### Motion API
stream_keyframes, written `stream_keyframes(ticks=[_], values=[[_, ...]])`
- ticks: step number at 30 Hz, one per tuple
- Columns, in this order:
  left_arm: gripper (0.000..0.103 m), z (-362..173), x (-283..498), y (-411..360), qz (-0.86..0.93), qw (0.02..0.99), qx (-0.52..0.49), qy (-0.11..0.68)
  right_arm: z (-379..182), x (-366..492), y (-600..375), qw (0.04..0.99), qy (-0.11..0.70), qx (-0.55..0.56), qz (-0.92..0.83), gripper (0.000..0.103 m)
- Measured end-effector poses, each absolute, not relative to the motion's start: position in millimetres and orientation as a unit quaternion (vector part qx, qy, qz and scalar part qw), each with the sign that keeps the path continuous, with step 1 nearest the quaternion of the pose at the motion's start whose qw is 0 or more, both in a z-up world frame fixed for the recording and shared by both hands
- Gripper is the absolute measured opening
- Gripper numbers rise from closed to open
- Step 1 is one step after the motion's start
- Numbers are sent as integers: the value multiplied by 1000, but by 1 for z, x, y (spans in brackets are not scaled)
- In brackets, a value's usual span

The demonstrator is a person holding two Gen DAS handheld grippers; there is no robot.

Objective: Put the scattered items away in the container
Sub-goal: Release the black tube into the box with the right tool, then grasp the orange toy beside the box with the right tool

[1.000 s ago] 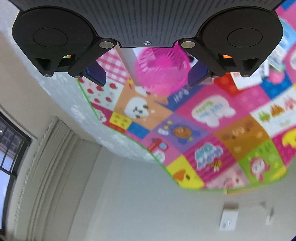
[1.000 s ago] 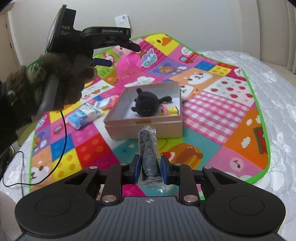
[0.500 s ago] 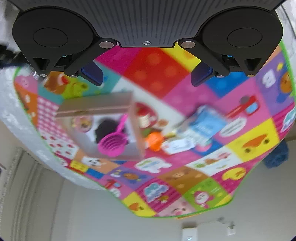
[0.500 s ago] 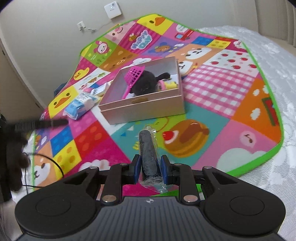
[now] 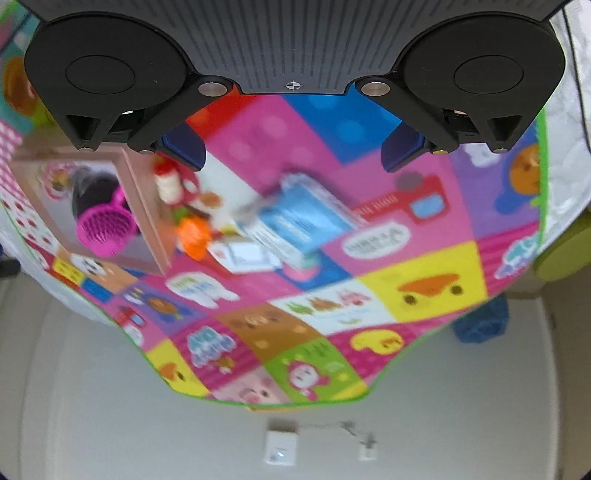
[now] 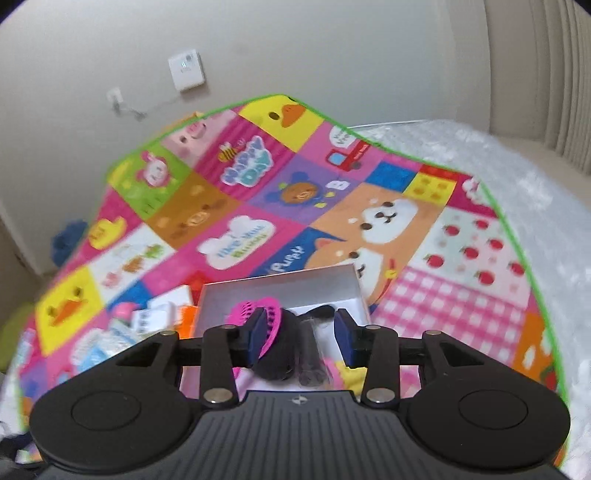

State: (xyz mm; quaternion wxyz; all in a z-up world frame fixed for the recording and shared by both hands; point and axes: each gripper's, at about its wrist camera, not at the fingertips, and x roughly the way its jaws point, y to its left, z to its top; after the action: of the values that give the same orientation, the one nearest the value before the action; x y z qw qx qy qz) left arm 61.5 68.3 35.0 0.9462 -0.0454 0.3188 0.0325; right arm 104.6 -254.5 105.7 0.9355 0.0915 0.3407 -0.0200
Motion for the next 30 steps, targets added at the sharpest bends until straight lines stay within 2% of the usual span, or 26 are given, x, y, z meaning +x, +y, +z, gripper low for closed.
stream_keyframes(ticks=[6, 9, 13, 17, 20, 26, 27, 29, 30], values=[[103, 55, 61, 112, 121, 944, -110, 288, 102, 103, -182, 935, 352, -16, 33, 39], [103, 54, 59, 135, 161, 933, -149, 286, 81, 111, -130, 922, 372, -76, 71, 39], [103, 49, 57, 152, 172, 920, -192, 295, 42, 125, -63, 898, 375, -210, 97, 35], [103, 44, 56, 155, 155, 919, -206, 299, 43, 175, -45, 897, 394, -181, 84, 36], [103, 24, 66, 154, 138, 911, -207, 329, 40, 217, -40, 892, 410, -176, 75, 39], [103, -12, 86, 158, 137, 886, -225, 381, -6, 251, -20, 862, 433, -258, 49, 39], [103, -14, 86, 159, 137, 886, -226, 380, -13, 253, -19, 856, 440, -266, 52, 38], [103, -16, 87, 159, 140, 889, -220, 376, -23, 252, -18, 846, 452, -276, 60, 14], [103, -17, 87, 160, 142, 889, -219, 376, -24, 250, -18, 844, 454, -279, 65, 12]])
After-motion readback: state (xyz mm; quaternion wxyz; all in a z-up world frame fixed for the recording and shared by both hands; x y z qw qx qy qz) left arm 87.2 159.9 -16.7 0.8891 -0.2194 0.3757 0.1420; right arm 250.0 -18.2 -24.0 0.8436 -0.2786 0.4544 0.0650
